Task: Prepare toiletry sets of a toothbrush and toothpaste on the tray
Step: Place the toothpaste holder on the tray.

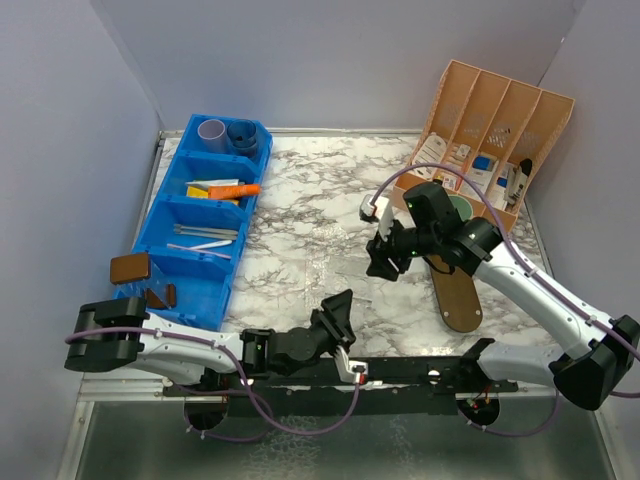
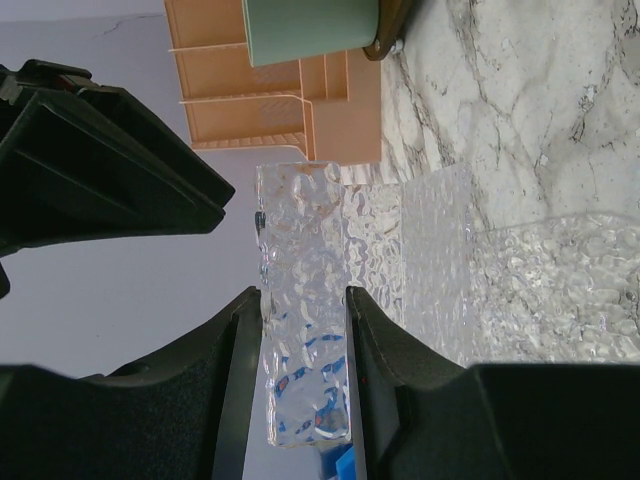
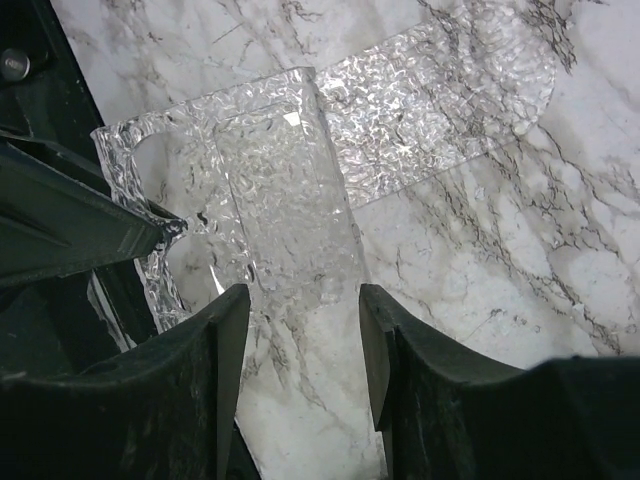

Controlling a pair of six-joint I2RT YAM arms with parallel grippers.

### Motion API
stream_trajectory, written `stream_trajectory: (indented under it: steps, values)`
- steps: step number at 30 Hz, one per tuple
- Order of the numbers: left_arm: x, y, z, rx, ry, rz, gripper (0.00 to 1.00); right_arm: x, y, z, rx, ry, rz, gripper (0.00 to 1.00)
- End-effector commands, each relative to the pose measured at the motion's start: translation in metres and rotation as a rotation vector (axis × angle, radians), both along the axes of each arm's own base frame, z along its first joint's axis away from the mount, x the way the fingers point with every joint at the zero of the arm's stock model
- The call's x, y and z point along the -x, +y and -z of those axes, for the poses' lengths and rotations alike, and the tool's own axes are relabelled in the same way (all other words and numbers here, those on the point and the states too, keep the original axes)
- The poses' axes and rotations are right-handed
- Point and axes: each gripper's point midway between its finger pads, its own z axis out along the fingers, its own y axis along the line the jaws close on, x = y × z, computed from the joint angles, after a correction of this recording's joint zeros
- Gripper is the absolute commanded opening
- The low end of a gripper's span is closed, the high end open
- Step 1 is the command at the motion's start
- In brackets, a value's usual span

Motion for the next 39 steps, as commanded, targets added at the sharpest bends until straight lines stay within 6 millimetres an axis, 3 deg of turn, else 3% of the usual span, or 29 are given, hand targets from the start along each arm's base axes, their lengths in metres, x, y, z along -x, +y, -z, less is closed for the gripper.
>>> stream_trajectory:
  steps: [1, 11, 17, 24, 28, 32, 34, 36, 39]
  values:
    - [0.001, -0.002, -0.011, 0.044, -0.031, -0.017, 0.00, 0.008, 0.012, 0.002, 0.014, -0.090, -0.178, 0.46]
    - [0.009, -0.006, -0.003, 0.018, -0.028, 0.000, 0.00, 0.044, 0.021, 0.026, 0.059, -0.091, -0.360, 0.41]
    - [0.013, -0.008, -0.002, 0.016, -0.030, 0.008, 0.00, 0.030, 0.017, 0.033, 0.124, -0.130, -0.316, 0.40]
    - [0.017, -0.010, 0.003, -0.004, -0.035, 0.011, 0.00, 0.028, 0.021, 0.041, 0.140, -0.127, -0.326, 0.32]
    - [0.017, -0.010, 0.002, 0.005, -0.029, 0.014, 0.00, 0.030, 0.022, 0.042, 0.136, -0.128, -0.335, 0.22]
    - [0.018, -0.011, -0.002, 0.028, -0.016, 0.012, 0.00, 0.030, 0.021, 0.041, 0.135, -0.137, -0.339, 0.02]
    - [0.018, -0.012, -0.007, 0.055, 0.002, 0.010, 0.00, 0.030, 0.021, 0.039, 0.130, -0.139, -0.327, 0.01]
    - [0.020, -0.013, -0.014, 0.097, 0.030, 0.015, 0.18, 0.029, 0.021, 0.035, 0.121, -0.145, -0.311, 0.01]
    - [0.022, -0.011, -0.023, 0.160, 0.072, 0.032, 0.62, 0.022, 0.018, 0.029, 0.121, -0.166, -0.252, 0.01]
